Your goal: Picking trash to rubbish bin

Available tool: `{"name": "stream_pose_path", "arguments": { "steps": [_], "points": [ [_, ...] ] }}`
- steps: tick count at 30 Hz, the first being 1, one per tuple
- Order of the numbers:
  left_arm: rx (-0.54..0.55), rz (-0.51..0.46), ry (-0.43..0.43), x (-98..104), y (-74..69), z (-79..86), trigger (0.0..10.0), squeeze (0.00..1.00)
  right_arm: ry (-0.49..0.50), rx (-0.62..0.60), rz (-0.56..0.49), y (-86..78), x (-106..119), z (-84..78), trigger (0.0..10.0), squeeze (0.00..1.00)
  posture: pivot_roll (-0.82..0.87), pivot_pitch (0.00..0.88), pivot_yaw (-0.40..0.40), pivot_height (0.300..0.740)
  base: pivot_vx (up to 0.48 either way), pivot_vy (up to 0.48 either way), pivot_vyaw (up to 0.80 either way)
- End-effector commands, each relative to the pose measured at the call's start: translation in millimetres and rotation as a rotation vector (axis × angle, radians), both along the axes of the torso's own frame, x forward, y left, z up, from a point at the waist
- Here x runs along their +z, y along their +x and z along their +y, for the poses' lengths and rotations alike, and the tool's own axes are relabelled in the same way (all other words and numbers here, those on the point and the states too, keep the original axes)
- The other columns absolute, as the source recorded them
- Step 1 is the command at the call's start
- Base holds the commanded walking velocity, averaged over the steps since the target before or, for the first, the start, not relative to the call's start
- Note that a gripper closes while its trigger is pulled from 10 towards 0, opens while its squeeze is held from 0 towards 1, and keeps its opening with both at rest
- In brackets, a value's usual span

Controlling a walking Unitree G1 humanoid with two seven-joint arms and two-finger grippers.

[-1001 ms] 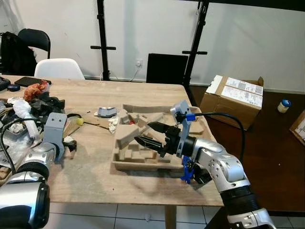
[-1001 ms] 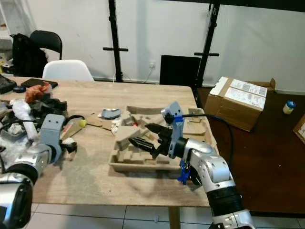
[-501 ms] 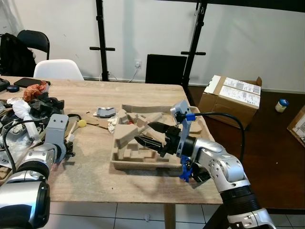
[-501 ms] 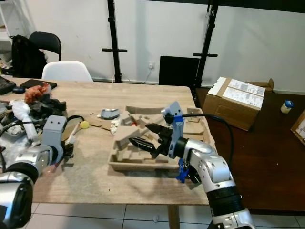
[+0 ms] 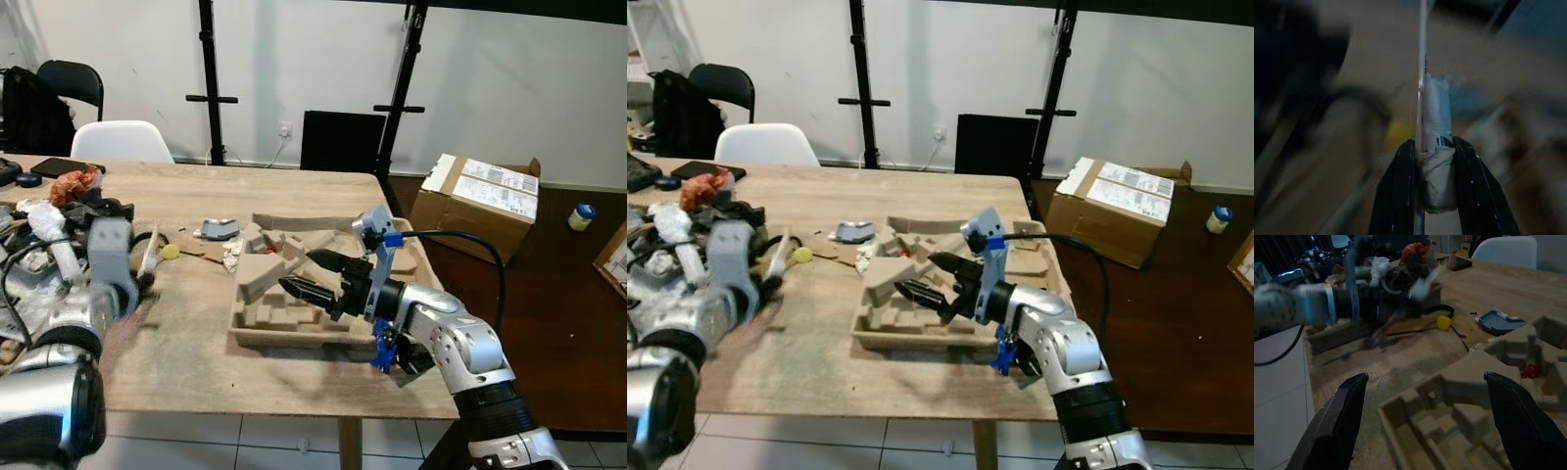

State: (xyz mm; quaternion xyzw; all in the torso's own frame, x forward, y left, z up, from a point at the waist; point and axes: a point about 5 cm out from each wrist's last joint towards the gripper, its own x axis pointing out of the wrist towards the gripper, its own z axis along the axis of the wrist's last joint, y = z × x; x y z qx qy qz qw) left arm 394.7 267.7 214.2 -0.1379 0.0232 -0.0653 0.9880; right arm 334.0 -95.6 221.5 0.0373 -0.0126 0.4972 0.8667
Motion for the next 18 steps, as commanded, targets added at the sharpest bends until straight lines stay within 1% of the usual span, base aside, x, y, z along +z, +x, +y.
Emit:
{"name": "stream_pose_path", "arguments": {
  "steps": [1, 2, 5, 6, 7, 8, 9, 11, 13, 14, 16, 17, 18],
  "points": [
    [-0.051, -0.081, -0.093, 11.1, 1.4, -3.7, 0.0, 0.00, 0.018, -0.015, 0.002, 2.0, 1.2, -3.5, 10.0, 0.00, 0.05, 0.125, -0.039, 0.740, 0.000, 0.000, 0.00],
    [-0.051, -0.081, -0.093, 11.1, 1.4, -3.7, 0.0, 0.00, 0.018, -0.015, 0.002, 2.0, 1.2, -3.5, 10.0, 0.00, 0.05, 0.125, -0.039, 0.740, 0.000, 0.000, 0.00],
    [-0.124, -0.164, -0.169, 26.7, 1.5, -4.9, 0.0, 0.00, 0.023, -0.015, 0.002, 2.4, 1.7, -3.6, 10.0, 0.00, 0.06, 0.124, -0.041, 0.740, 0.000, 0.000, 0.00],
    [-0.144, -0.185, -0.184, 30.3, 1.4, -5.3, 0.0, 0.00, 0.024, -0.015, 0.002, 2.6, 1.8, -3.7, 10.0, 0.00, 0.06, 0.121, -0.043, 0.740, 0.000, 0.000, 0.00],
    [-0.144, -0.185, -0.184, 30.3, 1.4, -5.3, 0.0, 0.00, 0.024, -0.015, 0.002, 2.6, 1.8, -3.7, 10.0, 0.00, 0.06, 0.121, -0.043, 0.740, 0.000, 0.000, 0.00],
    [-0.232, -0.261, -0.252, 43.1, -0.1, -7.5, 0.0, 0.00, 0.029, -0.016, 0.001, 3.3, 2.8, -4.4, 10.0, 0.00, 0.06, 0.113, -0.048, 0.740, 0.000, 0.000, 0.00],
    [-0.232, -0.261, -0.252, 43.1, -0.1, -7.5, 0.0, 0.00, 0.029, -0.016, 0.001, 3.3, 2.8, -4.4, 10.0, 0.00, 0.06, 0.113, -0.048, 0.740, 0.000, 0.000, 0.00],
    [-0.335, -0.329, -0.310, 53.7, -2.7, -10.8, 0.0, 0.00, 0.039, -0.016, 0.000, 4.2, 4.8, -5.2, 10.0, 0.00, 0.06, 0.109, -0.049, 0.740, 0.000, 0.000, 0.00],
    [-0.459, -0.389, -0.350, 62.5, -6.4, -17.2, 0.0, 0.00, 0.071, -0.016, 0.002, 5.5, 9.0, -7.3, 10.0, 0.00, 0.07, 0.102, -0.053, 0.740, 0.000, 0.000, 0.00],
    [-0.519, -0.415, -0.363, 66.0, -8.6, -20.7, 0.0, 0.00, 0.101, -0.018, 0.007, 6.2, 11.9, -8.9, 10.0, 0.00, 0.07, 0.100, -0.055, 0.740, 0.000, 0.000, 0.00],
    [-0.596, -0.445, -0.374, 69.9, -11.8, -25.7, 0.0, 0.00, 0.152, -0.019, 0.018, 7.1, 16.3, -11.1, 10.0, 0.00, 0.07, 0.093, -0.059, 0.740, 0.000, 0.000, 0.00],
    [-0.621, -0.453, -0.376, 70.8, -13.0, -27.5, 0.0, 0.00, 0.171, -0.018, 0.023, 7.3, 17.7, -11.8, 10.0, 0.00, 0.07, 0.089, -0.060, 0.740, 0.000, 0.000, 0.00],
    [-0.621, -0.453, -0.376, 70.8, -13.0, -27.5, 0.0, 0.00, 0.171, -0.018, 0.023, 7.3, 17.7, -11.8, 10.0, 0.00, 0.07, 0.089, -0.060, 0.740, 0.000, 0.000, 0.00]
  ]
}}
